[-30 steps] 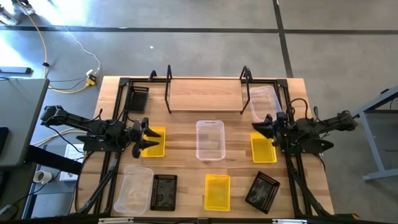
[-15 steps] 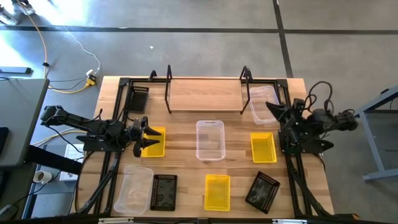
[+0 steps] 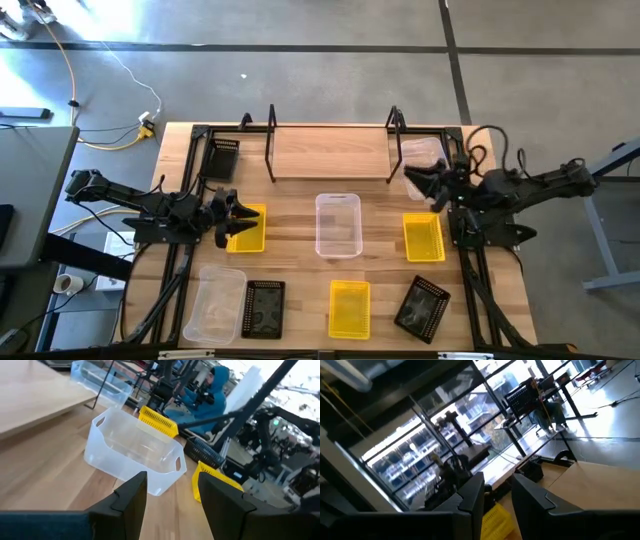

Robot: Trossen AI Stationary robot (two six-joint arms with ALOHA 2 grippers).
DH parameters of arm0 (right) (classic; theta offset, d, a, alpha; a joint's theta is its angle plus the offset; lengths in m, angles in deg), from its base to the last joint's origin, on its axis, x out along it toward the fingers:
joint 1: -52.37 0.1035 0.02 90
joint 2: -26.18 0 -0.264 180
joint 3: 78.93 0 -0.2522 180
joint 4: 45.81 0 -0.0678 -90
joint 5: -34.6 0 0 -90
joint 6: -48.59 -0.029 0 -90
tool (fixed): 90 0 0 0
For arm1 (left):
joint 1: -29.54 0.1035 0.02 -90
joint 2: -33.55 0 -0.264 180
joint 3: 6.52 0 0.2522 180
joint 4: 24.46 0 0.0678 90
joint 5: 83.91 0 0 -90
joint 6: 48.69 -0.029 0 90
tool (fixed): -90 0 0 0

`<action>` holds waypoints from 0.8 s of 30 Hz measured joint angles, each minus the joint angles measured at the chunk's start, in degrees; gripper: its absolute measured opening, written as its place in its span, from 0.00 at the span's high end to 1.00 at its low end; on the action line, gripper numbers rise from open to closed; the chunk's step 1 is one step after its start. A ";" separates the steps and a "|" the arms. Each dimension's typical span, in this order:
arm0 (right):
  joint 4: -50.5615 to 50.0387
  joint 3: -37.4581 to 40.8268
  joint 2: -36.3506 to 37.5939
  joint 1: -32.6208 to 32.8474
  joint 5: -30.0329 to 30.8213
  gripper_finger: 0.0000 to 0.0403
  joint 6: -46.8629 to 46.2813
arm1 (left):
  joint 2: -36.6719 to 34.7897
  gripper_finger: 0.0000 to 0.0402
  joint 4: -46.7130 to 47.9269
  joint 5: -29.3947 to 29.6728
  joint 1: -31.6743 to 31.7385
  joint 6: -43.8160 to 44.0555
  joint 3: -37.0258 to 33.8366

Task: Stack baskets on shelf by color
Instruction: Put the middle transparent bin on the shelf

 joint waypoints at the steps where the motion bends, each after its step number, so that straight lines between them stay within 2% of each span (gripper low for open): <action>1: -0.71 -1.54 -2.08 0.00 -0.68 0.79 0.59 | 0.00 0.58 0.00 0.11 0.00 0.68 0.01; 9: -14.13 -15.07 -16.43 0.00 -4.55 0.79 3.11 | 0.00 0.58 0.08 0.27 0.00 6.57 0.00; 16: -28.34 -25.62 -27.26 0.00 -12.59 0.78 4.47 | 0.00 0.58 0.90 0.68 0.00 7.42 0.00; 20: -31.88 -29.41 -33.19 0.00 -14.73 0.74 6.43 | 0.00 0.58 0.87 1.67 0.00 7.41 0.00; 24: -32.72 -31.04 -38.30 -0.02 -16.82 0.66 8.28 | 0.00 0.58 0.87 1.76 0.00 7.42 0.01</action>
